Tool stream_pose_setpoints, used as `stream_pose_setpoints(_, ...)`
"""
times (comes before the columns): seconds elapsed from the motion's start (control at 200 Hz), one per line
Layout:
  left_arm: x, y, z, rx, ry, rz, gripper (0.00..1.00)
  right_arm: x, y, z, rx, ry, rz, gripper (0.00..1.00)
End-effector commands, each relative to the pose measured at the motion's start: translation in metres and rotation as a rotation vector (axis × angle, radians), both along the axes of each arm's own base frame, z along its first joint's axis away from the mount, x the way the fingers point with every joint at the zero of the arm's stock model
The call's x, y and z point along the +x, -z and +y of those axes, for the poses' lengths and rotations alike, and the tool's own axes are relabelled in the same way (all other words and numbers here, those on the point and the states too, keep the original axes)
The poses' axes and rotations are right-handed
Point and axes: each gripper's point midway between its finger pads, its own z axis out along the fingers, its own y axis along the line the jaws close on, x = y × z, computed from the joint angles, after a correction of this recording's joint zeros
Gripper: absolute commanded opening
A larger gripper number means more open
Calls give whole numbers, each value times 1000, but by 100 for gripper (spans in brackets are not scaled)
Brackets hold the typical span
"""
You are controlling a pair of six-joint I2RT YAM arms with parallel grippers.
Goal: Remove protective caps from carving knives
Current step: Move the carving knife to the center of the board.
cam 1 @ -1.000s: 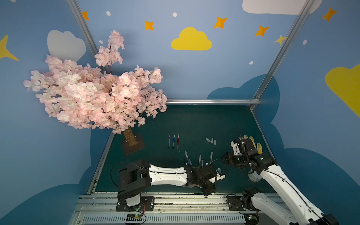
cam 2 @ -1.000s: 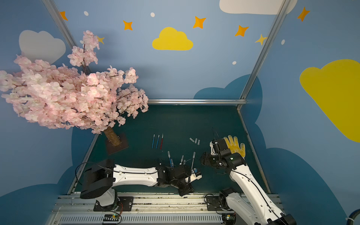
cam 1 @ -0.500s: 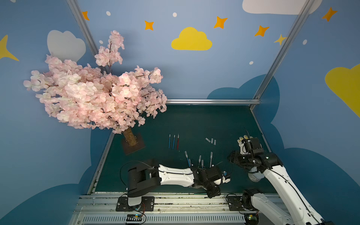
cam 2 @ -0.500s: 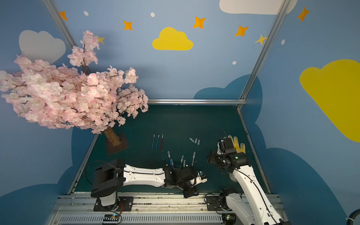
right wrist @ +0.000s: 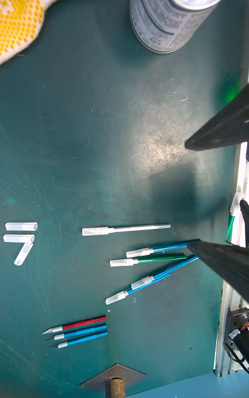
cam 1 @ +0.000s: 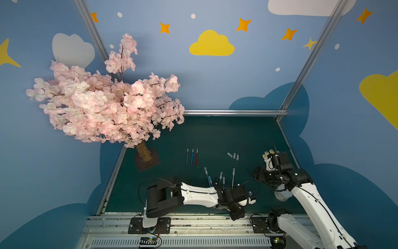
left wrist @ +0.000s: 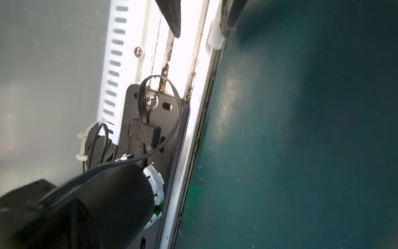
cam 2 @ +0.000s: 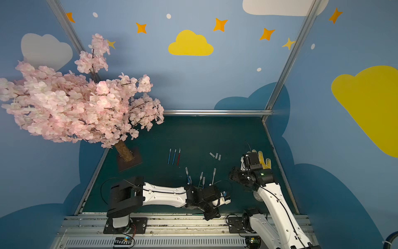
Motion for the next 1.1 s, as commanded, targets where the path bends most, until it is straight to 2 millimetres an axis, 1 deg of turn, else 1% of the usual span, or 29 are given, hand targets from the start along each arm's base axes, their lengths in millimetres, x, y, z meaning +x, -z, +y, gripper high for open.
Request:
stream_pose_setpoints(0.0,0,6,0,26,7,-7,32,2,-9,1,11,-10,-31,68)
stream_pose_setpoints(0.641,2,19,0,74,-3,-18,32,3,-11,2,26,-13,-44,68)
stream_pose_setpoints(1.091,6,24,0,100,-22,-26,29,3,-14,3,39,-18,-54,68)
